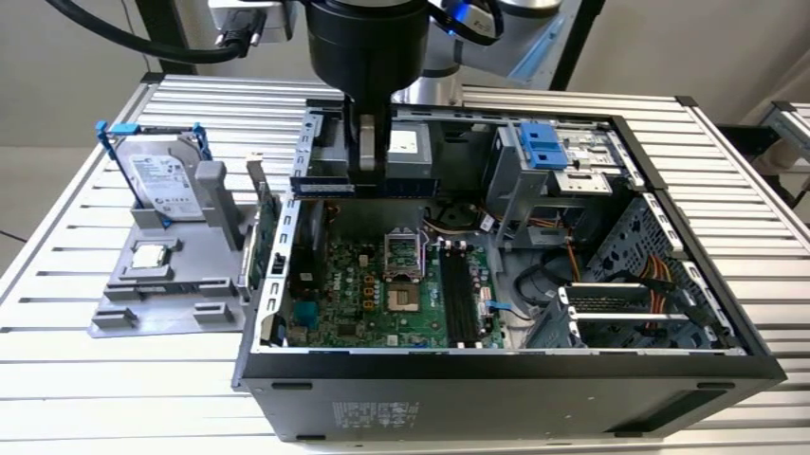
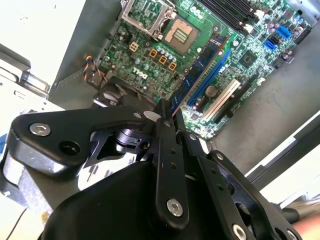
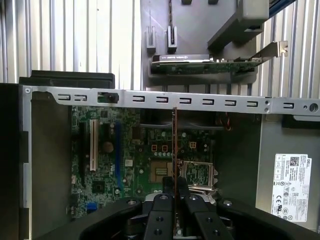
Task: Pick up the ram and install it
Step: 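Pick up the ram and move it above insertion slot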
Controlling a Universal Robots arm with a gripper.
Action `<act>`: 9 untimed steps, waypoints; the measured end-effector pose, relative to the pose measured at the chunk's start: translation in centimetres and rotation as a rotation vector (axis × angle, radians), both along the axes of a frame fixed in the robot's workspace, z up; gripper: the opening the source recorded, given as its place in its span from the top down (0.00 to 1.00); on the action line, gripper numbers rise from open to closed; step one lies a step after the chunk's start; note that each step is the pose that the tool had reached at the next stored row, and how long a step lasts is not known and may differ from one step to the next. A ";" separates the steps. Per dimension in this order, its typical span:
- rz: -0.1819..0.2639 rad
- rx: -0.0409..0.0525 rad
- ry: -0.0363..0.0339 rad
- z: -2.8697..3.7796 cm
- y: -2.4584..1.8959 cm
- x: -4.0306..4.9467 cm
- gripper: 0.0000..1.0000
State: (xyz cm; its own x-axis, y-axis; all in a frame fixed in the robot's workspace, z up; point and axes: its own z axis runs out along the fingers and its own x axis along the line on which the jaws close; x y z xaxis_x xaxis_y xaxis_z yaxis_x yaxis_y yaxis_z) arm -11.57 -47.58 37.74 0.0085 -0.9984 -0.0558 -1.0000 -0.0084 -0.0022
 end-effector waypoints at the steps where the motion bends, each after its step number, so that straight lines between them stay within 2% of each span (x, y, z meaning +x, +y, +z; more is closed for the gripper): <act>1: 0.000 0.0000 0.0000 0.00 0.00 0.08 1.00; 9: 0.000 0.0000 0.0000 0.00 0.00 0.65 1.00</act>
State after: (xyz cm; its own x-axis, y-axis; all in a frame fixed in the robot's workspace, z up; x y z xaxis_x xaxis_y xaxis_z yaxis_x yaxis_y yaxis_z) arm -10.92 -47.58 37.74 0.0085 -0.9984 -0.0558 -1.0000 -0.0084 -0.0022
